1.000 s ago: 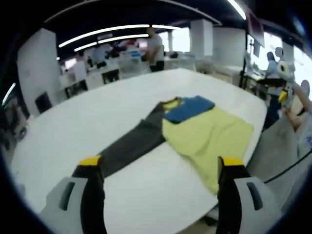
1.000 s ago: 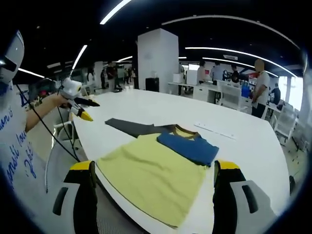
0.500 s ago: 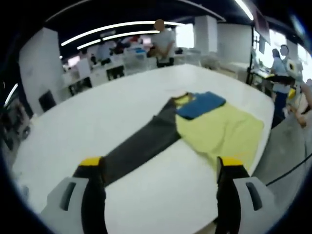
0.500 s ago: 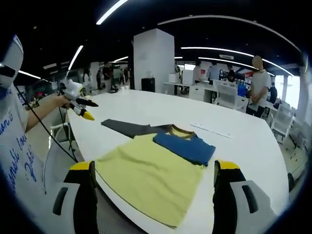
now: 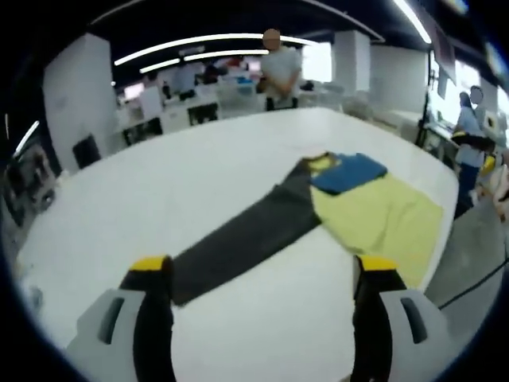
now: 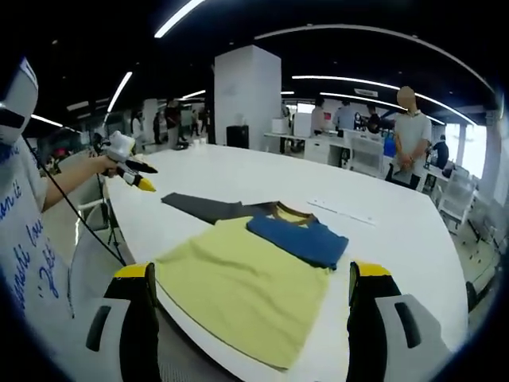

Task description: Fold the garment on the visible template until the final outline fits inside the template.

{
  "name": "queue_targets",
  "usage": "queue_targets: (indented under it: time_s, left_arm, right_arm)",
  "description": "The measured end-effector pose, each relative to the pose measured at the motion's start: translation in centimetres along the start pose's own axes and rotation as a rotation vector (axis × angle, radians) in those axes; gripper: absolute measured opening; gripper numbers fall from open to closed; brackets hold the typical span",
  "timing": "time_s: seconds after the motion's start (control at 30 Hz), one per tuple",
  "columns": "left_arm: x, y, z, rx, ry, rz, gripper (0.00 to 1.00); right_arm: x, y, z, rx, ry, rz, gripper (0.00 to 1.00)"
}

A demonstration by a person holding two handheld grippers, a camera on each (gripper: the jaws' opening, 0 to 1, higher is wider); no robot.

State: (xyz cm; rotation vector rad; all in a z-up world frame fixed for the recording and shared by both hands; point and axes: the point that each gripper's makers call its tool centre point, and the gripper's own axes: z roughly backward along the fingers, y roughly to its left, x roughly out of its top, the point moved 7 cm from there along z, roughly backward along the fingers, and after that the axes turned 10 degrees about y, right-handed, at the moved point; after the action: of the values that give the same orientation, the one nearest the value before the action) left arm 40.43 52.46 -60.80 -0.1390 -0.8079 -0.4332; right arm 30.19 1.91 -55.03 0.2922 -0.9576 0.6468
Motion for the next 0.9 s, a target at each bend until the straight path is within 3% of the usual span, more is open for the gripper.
queue_targets:
  time_s: [0.9]
  left_arm:
    - [-2.8,5.7,-4.1,0.024,0.053,0.113,0.91]
  right_arm:
    - [-0.1,0.4,0.6,-0.064,0.023,-0.037,1.0]
